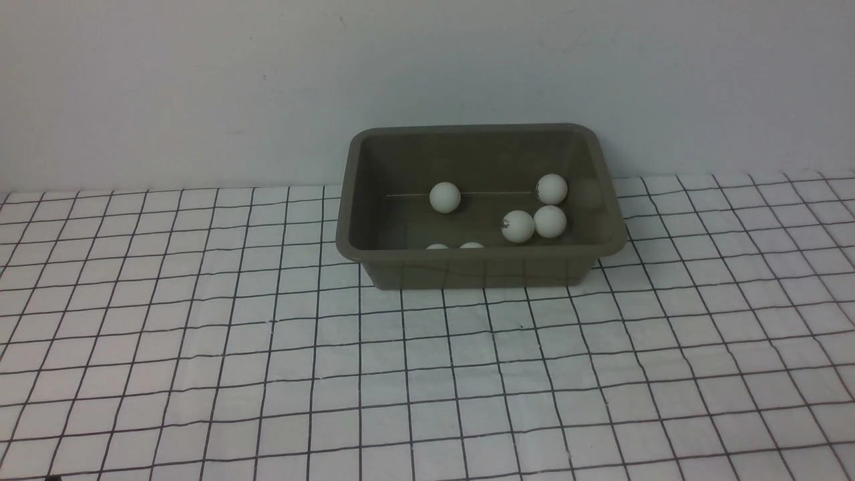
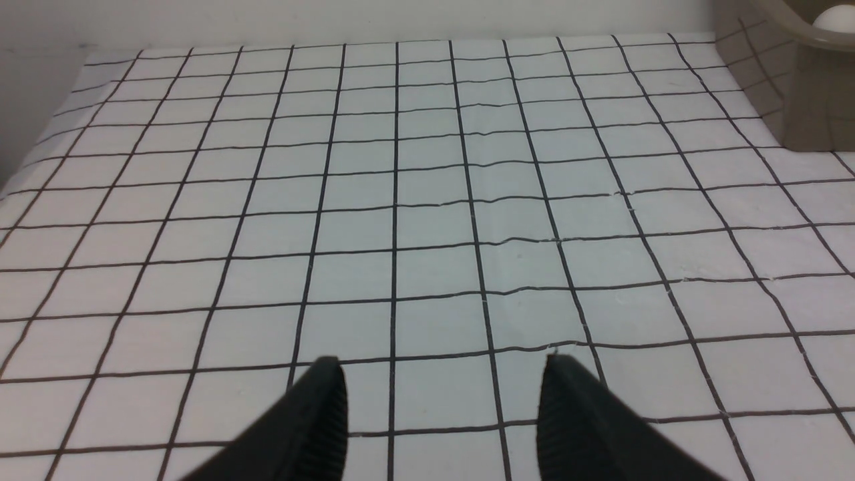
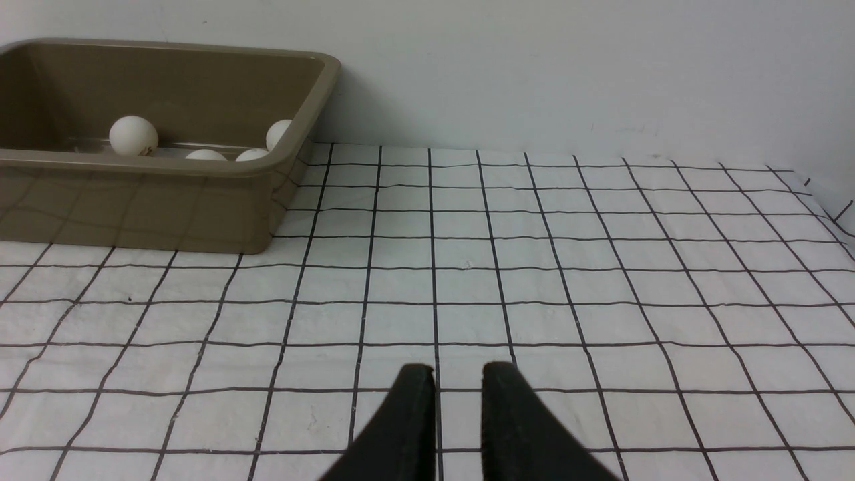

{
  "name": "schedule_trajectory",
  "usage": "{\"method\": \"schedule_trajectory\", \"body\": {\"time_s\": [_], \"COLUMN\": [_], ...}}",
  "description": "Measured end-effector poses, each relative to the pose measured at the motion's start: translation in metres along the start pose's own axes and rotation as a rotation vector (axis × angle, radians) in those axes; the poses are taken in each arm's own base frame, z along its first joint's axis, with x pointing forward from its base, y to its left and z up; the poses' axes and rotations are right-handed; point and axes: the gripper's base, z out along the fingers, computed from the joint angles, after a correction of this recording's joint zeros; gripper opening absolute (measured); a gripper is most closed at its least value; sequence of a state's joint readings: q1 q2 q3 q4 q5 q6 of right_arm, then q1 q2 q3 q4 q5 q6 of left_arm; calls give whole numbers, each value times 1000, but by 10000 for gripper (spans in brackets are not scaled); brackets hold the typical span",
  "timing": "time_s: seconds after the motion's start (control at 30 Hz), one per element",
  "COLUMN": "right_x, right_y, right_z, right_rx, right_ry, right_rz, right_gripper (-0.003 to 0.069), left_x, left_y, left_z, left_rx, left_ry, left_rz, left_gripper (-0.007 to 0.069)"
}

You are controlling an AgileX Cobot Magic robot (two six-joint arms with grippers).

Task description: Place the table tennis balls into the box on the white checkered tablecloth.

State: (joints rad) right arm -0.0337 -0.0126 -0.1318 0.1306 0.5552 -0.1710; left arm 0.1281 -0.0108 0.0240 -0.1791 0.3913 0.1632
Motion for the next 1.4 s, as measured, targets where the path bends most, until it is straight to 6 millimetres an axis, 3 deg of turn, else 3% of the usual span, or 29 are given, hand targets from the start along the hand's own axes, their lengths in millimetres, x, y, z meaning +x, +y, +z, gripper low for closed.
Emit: {"method": "schedule_trajectory", "body": {"time_s": [0.8, 1.13, 1.27, 1.4], "right_x": [-1, -39, -45, -40], "right_y": [0, -7, -10, -9], "right_z": [0, 0, 5, 12], "right_rx": [2, 36, 49, 37], "right_ry": [-11, -398, -436, -353], "right_rz": [0, 199, 245, 269], "right_gripper": [97, 97, 97, 97], "left_x": [0, 0, 0, 0], "left_y": [0, 0, 0, 0], "left_z": [0, 0, 0, 0], "left_rx": [0, 0, 0, 0], "left_ry": [0, 0, 0, 0], "left_rz": [1, 1, 1, 1], "left_gripper": [352, 352, 352, 352]}}
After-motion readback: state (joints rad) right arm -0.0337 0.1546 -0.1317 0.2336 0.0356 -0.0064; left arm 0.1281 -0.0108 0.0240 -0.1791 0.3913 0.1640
